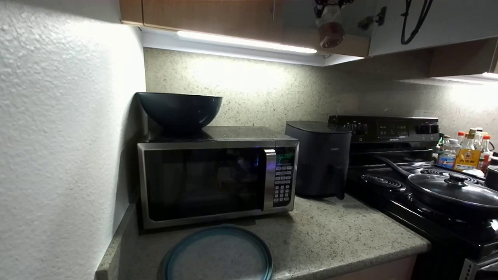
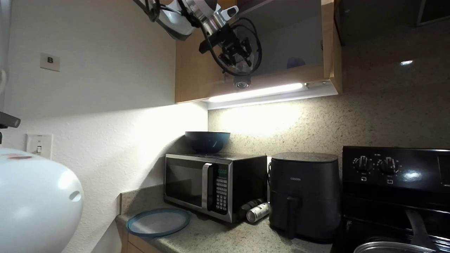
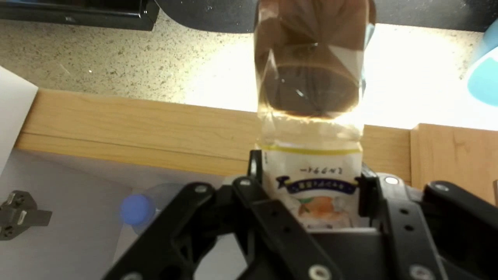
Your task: Put the bottle in the cupboard on the microwave
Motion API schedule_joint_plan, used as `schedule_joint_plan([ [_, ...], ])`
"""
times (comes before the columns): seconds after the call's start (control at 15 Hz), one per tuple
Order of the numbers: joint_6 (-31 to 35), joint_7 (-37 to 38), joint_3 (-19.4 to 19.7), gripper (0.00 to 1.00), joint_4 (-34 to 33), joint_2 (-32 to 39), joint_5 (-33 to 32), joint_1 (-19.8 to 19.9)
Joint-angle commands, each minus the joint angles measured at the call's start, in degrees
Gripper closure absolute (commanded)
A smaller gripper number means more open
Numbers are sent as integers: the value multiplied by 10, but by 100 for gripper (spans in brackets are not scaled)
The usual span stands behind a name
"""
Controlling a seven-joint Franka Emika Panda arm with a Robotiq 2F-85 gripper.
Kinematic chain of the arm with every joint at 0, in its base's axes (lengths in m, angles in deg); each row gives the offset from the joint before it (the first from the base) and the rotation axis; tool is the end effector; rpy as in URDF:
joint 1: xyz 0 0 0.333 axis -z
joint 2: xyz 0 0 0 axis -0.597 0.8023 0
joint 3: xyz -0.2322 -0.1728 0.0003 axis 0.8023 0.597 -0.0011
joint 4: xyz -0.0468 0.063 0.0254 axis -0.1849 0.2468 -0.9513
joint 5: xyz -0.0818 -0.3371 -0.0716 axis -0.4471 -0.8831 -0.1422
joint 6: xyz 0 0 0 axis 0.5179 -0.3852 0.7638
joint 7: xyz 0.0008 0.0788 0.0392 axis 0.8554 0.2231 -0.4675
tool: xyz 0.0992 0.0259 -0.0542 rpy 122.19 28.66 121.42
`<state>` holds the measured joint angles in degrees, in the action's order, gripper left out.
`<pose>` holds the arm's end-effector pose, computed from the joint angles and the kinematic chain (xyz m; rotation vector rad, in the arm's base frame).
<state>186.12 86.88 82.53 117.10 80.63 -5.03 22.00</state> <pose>0.5058 0.0065 0.7598 2.5900 -0.2904 1.2473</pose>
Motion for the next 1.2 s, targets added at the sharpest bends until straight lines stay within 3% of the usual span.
schedule_joint_plan([
  [0.0,23,55,-72,74,78,-49,-18,66],
  [0.27,9,89,-125,74,130,-83,-10,116],
  [0.33,5,61,-129,49,87,-48,4,123],
  [0.67,5,70,-142,49,115,-68,3,136],
  [0.73,5,70,-142,74,115,-68,3,137],
  [1.13,0,131,-193,74,197,-105,-17,151],
])
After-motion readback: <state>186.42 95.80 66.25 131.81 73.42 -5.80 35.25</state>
